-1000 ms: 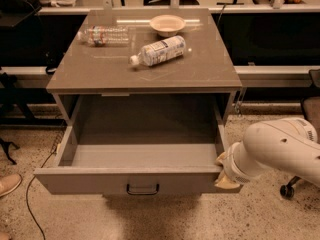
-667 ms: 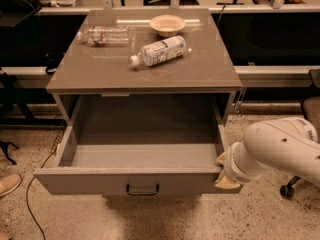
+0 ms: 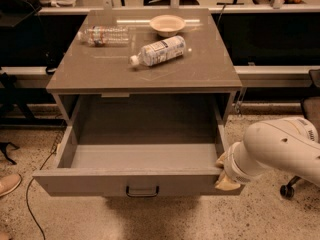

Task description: Open top drawer

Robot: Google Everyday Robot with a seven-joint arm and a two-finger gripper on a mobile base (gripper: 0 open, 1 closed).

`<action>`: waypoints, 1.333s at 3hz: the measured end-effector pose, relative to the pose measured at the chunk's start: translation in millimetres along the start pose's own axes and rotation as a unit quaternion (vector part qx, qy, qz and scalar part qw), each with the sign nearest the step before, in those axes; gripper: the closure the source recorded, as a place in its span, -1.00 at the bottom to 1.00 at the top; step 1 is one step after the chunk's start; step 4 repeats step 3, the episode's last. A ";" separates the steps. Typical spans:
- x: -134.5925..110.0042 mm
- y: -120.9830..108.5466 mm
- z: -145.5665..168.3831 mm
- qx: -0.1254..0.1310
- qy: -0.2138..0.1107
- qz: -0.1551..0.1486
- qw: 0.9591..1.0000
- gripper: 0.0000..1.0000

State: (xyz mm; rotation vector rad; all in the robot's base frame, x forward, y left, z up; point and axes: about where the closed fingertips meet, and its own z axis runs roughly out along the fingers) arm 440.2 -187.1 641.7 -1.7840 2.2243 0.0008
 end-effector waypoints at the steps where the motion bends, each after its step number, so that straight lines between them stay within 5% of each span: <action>1: -0.3 0.2 -0.6 0.000 0.000 -0.001 1.000 -0.71; 2: -2.1 -3.8 -16.1 0.010 -0.008 -0.008 1.000 -1.00; 3: -5.6 -11.8 -63.4 0.056 -0.034 -0.017 0.998 -1.00; 4: -5.6 -11.8 -63.4 0.056 -0.034 -0.017 0.998 -1.00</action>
Offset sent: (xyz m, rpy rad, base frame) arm 0.0024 -0.0057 0.0422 0.0232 -0.0667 0.0310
